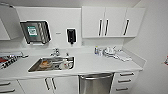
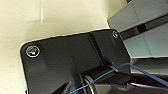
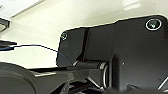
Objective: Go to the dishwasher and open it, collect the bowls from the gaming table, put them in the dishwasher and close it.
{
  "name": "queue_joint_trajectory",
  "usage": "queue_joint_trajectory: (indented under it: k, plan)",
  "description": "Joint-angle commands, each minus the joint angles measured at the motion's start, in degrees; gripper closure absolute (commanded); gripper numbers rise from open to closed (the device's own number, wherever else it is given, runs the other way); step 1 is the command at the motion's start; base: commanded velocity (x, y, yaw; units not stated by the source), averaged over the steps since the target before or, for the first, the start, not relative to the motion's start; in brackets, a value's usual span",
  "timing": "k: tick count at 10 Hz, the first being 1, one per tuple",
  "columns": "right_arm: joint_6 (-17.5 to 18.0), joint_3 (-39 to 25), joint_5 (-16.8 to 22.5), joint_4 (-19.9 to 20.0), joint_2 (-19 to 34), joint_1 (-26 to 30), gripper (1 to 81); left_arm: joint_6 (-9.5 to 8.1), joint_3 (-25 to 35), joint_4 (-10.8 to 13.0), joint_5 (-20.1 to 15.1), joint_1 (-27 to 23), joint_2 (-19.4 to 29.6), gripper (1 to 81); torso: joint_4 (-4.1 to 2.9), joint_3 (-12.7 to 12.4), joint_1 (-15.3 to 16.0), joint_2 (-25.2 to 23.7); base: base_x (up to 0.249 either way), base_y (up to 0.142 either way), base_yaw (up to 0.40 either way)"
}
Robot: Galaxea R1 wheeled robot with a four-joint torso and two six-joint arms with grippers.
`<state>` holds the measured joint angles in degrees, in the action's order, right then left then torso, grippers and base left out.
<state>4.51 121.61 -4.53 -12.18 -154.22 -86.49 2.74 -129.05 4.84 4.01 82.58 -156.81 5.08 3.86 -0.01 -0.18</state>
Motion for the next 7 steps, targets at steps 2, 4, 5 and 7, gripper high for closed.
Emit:
queue_joint_trajectory:
  k: [2, 4, 5, 7]
  plan:
    - [-0.12, -0.86, 2.51, -0.04, 1.08, 2.5, 1.0, -0.02, 1.08, 0.61, -2.87, -2.73, 0.88, 1.0, 0.0, 0.0, 0.01, 0.0, 0.104, 0.0, 0.0]
    - [-0.12, -0.86, 2.51, -0.13, 1.08, 2.59, 1.0, -0.02, 1.17, 0.61, -2.78, -2.73, 0.96, 1.0, 0.0, 0.0, 0.01, 0.0, 0.104, 0.0, 0.0]
    - [-0.12, -0.86, 2.51, -0.13, 1.08, 2.59, 1.0, -0.02, 1.17, 0.61, -2.78, -2.73, 0.97, 1.0, 0.0, 0.0, 0.01, 0.0, 0.104, 0.0, 0.0]
    - [-0.12, -0.86, 2.51, -0.13, 1.0, 2.59, 1.0, -0.02, 1.17, 0.61, -2.78, -2.73, 0.97, 1.0, 0.02, 0.0, 0.01, 0.0, 0.104, 0.063, 0.0]
